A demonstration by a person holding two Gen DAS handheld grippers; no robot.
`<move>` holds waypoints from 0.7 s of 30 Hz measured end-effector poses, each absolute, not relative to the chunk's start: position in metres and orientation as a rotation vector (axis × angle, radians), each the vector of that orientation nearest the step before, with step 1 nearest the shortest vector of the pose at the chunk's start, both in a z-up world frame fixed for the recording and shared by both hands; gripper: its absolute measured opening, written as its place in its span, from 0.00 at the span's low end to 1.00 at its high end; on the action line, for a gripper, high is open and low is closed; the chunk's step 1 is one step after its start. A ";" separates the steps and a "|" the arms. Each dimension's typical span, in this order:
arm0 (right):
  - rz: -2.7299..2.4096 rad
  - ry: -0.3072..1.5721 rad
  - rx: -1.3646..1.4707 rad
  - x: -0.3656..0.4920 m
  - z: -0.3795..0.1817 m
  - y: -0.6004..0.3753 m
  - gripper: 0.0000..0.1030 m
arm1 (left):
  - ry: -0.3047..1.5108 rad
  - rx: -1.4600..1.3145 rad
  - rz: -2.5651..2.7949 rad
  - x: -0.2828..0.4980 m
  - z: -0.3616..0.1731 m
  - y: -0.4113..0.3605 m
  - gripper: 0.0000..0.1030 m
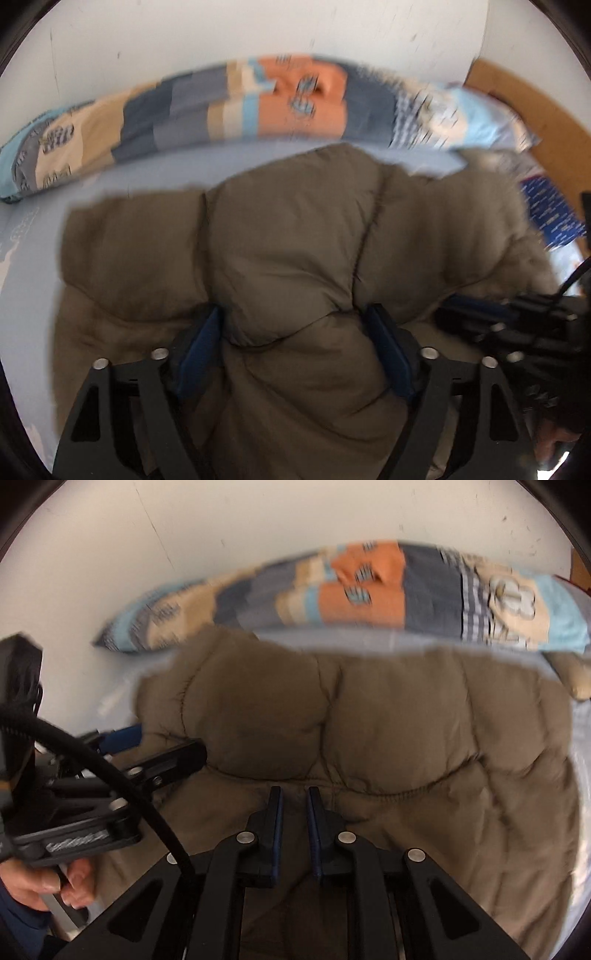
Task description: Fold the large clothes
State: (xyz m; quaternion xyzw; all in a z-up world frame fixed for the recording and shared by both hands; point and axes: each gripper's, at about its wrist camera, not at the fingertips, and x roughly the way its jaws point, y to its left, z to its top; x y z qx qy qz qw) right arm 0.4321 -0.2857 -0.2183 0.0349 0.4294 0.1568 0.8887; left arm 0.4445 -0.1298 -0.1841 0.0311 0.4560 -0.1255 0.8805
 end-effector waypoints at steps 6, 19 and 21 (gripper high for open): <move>0.315 0.949 0.134 0.450 -0.247 -0.297 0.08 | 0.959 0.028 -0.266 0.446 -0.187 -0.120 0.84; 0.195 0.834 0.105 0.446 -0.179 -0.336 0.13 | 0.904 0.093 -0.136 0.474 -0.155 -0.099 0.84; 0.165 0.876 0.121 0.462 -0.192 -0.349 0.13 | 0.932 0.119 -0.117 0.486 -0.170 -0.097 0.84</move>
